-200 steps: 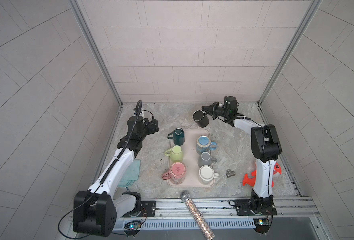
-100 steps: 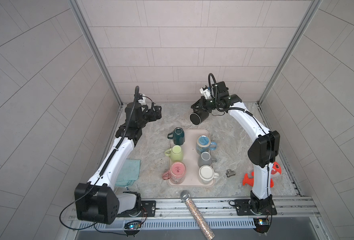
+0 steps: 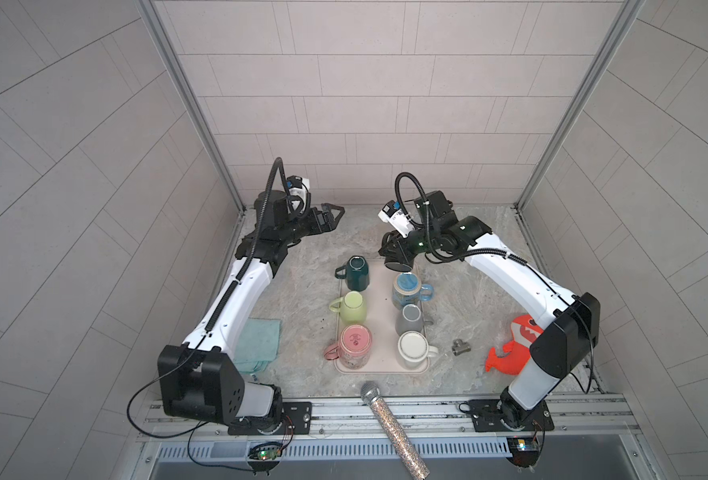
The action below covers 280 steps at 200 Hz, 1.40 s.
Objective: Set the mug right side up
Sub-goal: 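Raise the black mug toward the center while the left gripper approaches it, then grasp the black mug's handle with the left gripper beside the right gripper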
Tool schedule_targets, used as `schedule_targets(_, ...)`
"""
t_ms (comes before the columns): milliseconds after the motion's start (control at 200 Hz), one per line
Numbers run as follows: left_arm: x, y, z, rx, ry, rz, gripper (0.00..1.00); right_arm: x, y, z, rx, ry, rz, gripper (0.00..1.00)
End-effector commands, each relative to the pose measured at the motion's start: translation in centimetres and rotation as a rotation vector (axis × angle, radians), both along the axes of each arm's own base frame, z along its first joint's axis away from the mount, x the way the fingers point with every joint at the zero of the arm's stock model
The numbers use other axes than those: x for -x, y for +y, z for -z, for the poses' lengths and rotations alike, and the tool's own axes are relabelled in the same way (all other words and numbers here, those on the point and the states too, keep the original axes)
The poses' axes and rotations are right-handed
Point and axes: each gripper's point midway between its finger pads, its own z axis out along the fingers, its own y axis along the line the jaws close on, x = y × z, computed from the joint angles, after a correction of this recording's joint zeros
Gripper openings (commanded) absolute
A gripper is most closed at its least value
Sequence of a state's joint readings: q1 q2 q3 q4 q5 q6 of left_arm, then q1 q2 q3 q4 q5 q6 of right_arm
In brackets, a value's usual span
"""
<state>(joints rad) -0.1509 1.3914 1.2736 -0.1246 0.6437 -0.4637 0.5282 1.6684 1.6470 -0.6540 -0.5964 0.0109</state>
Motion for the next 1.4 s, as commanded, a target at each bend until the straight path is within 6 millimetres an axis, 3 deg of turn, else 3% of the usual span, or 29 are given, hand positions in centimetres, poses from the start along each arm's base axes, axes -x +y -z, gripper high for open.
schedule_targets(0, 2.3, -2.1, -1.7, 0.039, -0.015, 0.129, 0.9, 0.3, 0.3, -5.0, 0.008, -0.298, -0.093, 0.0)
schedule_targets(195, 4.0, -4.0, -1.5, 0.043, 0.003, 0.2, 0.89, 1.9, 1.9, -4.7, 0.059, -0.356, -0.176, 0.0)
schedule_targets(580, 5.9, -7.3, -0.5, 0.033, 0.039, 0.307, 0.87, 3.1, 3.8, -5.0, 0.057, -0.403, -0.214, 0.0)
schedule_targets(961, 6.9, -8.6, 2.3, -0.101, 0.124, 0.339, 0.85, 3.7, 4.7, -5.4, 0.044, -0.406, -0.24, 0.0)
schedule_targets(1131, 7.3, -9.1, 2.8, -0.103, 0.143, 0.354, 0.82, 3.6, 5.1, -5.4, 0.039, -0.403, -0.235, 0.0)
schedule_targets(1396, 7.0, -8.7, 2.3, -0.071, 0.135, 0.298, 0.81, 4.0, 5.3, -7.6, -0.048, -0.438, -0.218, 0.0)
